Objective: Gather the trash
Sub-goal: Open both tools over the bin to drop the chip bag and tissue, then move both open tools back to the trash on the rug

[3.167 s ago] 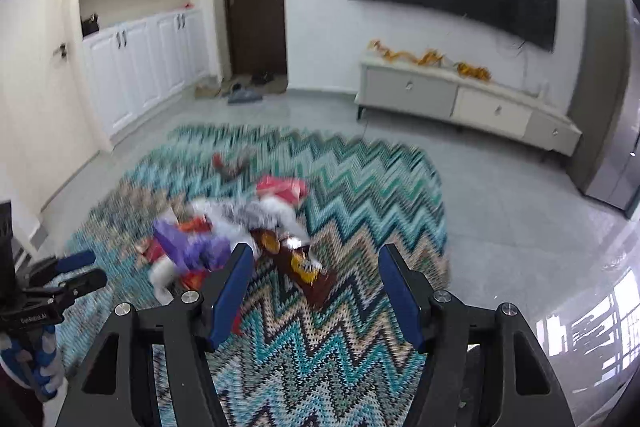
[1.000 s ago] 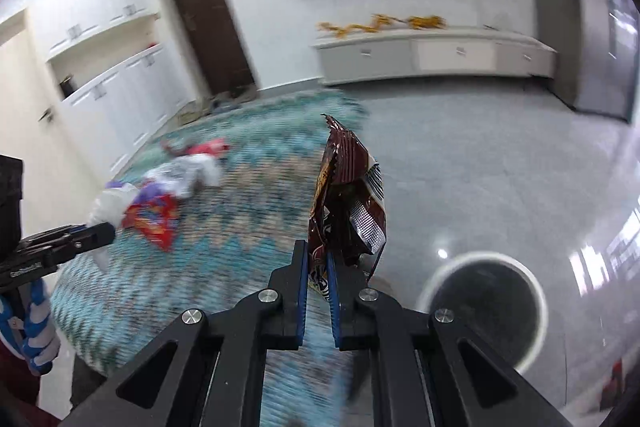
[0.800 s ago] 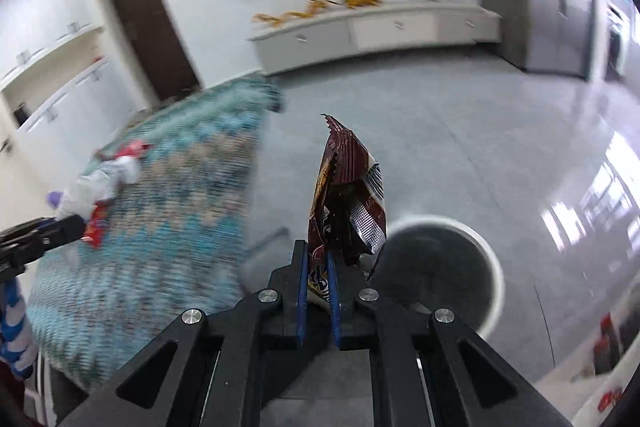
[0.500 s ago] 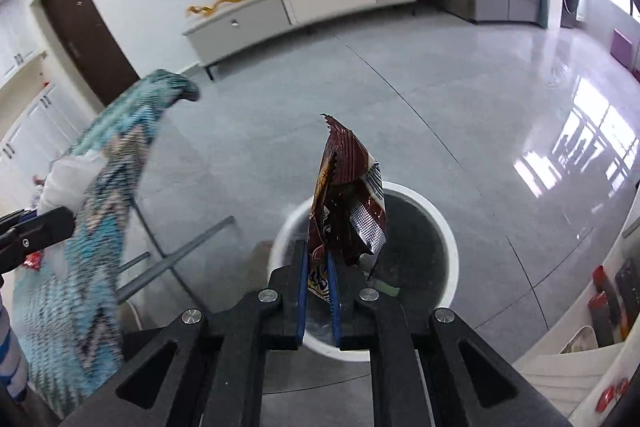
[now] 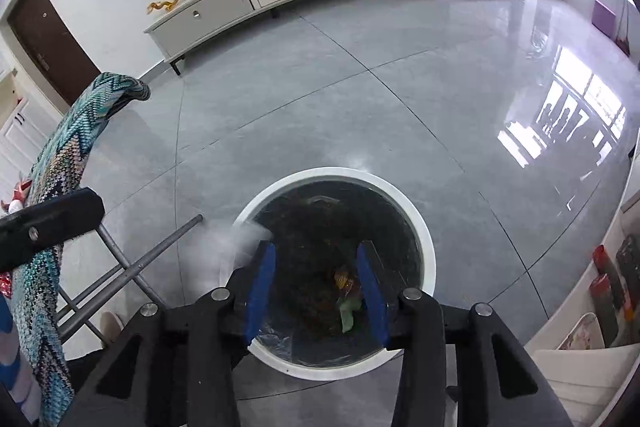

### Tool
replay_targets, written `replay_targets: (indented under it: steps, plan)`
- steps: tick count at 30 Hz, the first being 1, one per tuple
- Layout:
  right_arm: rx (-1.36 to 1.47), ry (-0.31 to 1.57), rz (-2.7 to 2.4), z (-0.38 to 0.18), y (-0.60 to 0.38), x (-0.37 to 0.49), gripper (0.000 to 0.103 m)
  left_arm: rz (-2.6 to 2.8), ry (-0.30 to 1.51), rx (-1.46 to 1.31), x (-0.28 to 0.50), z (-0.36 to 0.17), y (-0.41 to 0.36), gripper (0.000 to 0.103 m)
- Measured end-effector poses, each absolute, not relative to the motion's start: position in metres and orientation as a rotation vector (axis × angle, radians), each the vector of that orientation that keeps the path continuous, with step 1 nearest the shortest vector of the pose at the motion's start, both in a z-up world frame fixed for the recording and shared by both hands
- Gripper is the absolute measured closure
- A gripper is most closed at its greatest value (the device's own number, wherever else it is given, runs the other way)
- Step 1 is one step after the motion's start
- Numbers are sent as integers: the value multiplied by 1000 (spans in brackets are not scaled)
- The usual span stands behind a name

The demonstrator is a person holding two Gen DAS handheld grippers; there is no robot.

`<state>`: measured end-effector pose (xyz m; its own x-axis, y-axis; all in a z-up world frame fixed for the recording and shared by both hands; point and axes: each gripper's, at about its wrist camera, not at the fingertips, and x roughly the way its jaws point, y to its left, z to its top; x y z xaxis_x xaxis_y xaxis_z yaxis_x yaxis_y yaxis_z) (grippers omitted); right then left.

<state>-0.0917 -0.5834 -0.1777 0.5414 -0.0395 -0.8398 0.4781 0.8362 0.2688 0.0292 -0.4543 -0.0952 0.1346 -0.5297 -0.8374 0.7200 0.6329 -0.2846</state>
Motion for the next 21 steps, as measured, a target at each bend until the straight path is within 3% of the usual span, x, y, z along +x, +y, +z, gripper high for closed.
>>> replay_targets:
  steps: [21]
  plan:
    - [447,790,-271,-95,-525,-106,57,-776,929,175,4,-36,-325,50]
